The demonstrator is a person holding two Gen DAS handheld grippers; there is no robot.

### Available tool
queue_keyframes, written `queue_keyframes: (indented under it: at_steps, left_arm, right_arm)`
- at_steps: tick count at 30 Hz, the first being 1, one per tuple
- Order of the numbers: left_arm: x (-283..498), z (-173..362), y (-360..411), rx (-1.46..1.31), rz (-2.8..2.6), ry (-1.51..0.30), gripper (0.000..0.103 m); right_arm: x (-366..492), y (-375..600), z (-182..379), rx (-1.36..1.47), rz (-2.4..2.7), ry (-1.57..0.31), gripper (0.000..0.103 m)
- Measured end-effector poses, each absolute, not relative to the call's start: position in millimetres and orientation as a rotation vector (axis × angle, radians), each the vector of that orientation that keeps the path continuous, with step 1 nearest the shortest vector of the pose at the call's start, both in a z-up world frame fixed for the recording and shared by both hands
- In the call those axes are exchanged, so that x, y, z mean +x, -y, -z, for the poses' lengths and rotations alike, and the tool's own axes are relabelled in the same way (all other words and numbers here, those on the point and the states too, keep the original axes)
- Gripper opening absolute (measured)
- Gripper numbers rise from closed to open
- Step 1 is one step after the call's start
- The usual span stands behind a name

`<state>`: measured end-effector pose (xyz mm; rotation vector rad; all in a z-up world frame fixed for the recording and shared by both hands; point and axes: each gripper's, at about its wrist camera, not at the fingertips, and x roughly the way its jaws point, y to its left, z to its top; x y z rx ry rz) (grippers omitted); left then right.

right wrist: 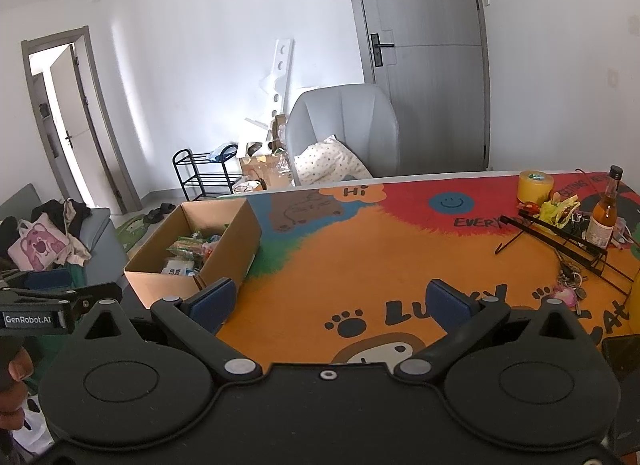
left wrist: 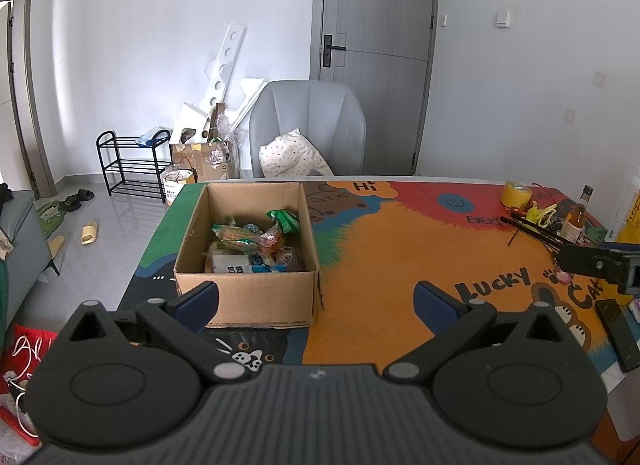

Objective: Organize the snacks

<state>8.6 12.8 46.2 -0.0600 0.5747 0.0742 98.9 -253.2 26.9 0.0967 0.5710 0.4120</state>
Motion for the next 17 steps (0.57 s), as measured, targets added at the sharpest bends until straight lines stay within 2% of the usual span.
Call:
queue_keyframes:
  at_steps: [17]
  left_arm:
    - [4.5,-48.5,-9.1,-0.055,-0.062,-0.568,0.103]
  right_arm:
    - [99.4,252.5,-25.8,0.101,-0.41,-0.575,0.103]
